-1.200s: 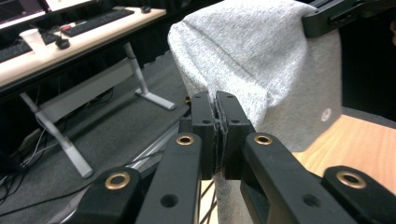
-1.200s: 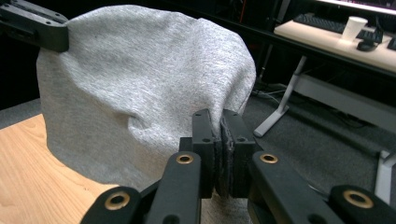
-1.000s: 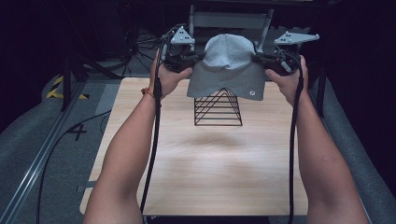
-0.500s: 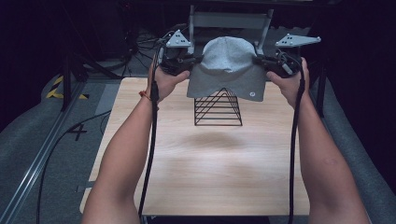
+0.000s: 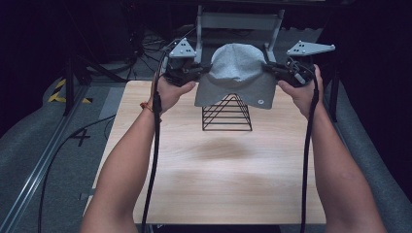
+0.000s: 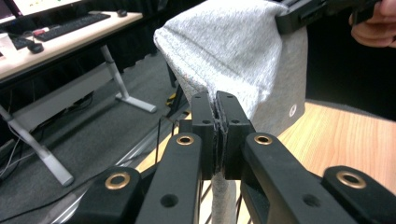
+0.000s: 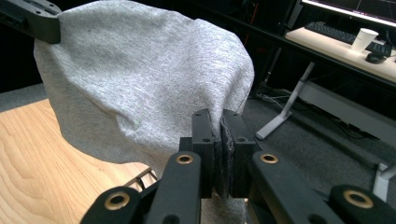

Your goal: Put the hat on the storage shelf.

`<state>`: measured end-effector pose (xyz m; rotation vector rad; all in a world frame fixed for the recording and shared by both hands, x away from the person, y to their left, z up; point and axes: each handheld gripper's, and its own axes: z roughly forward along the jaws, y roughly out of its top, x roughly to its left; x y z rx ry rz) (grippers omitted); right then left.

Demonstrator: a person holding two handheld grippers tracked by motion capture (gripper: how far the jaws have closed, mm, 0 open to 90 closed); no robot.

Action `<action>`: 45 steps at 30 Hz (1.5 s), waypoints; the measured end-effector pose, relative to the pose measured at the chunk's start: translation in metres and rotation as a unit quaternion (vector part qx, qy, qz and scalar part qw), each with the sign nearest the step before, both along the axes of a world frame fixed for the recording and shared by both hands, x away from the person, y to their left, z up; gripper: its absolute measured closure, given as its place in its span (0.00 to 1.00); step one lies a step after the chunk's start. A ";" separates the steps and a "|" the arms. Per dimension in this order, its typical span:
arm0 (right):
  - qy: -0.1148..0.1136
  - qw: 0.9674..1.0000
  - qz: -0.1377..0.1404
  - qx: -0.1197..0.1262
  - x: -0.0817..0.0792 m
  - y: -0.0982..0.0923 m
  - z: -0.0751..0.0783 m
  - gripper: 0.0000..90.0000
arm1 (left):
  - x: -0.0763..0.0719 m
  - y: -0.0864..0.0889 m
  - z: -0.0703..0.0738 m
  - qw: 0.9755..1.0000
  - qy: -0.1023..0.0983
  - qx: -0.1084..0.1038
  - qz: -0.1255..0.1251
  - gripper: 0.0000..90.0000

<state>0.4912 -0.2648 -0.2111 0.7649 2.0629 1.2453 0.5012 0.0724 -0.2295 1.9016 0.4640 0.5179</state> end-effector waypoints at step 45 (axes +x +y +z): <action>0.119 0.993 -0.003 -0.010 0.020 -0.010 -0.146 0.95 | 0.016 -0.021 -0.141 0.996 0.078 0.044 0.010 0.97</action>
